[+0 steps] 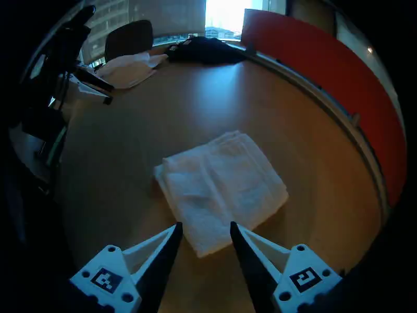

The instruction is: Fold towel

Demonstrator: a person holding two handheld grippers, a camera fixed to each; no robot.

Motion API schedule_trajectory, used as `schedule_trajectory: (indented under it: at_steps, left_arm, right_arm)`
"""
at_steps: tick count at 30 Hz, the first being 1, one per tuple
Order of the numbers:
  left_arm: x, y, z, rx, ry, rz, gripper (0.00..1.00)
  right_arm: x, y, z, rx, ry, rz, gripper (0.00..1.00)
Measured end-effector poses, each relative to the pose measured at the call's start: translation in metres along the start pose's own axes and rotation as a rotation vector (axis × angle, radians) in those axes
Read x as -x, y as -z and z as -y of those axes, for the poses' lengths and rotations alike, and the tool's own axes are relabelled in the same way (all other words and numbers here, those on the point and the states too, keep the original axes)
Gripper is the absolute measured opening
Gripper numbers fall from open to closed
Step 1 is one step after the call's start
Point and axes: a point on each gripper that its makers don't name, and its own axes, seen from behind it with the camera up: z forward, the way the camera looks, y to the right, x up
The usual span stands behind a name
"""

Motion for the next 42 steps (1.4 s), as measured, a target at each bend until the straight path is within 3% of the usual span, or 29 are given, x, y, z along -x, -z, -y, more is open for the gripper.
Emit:
schedule_trajectory:
  at_steps: [13, 25, 35, 42]
  left_arm:
    - [-0.001, -0.001, -0.003, 0.006, -0.008, 0.002, 0.97]
    - [0.000, -0.002, -0.003, 0.005, -0.007, 0.003, 0.97]
    - [0.002, -0.001, -0.002, 0.002, -0.007, 0.004, 0.97]
    - [0.003, 0.000, -0.003, 0.003, -0.009, 0.003, 0.97]
  right_arm:
    - [0.026, -0.005, 0.002, 0.021, -0.029, 0.042, 0.65]
    - [0.038, -0.005, 0.005, 0.023, -0.079, 0.050, 0.39]
    - [0.042, -0.002, 0.009, 0.021, -0.105, 0.049, 0.08]
    - [0.040, 0.001, 0.005, 0.031, -0.111, 0.030, 0.05]
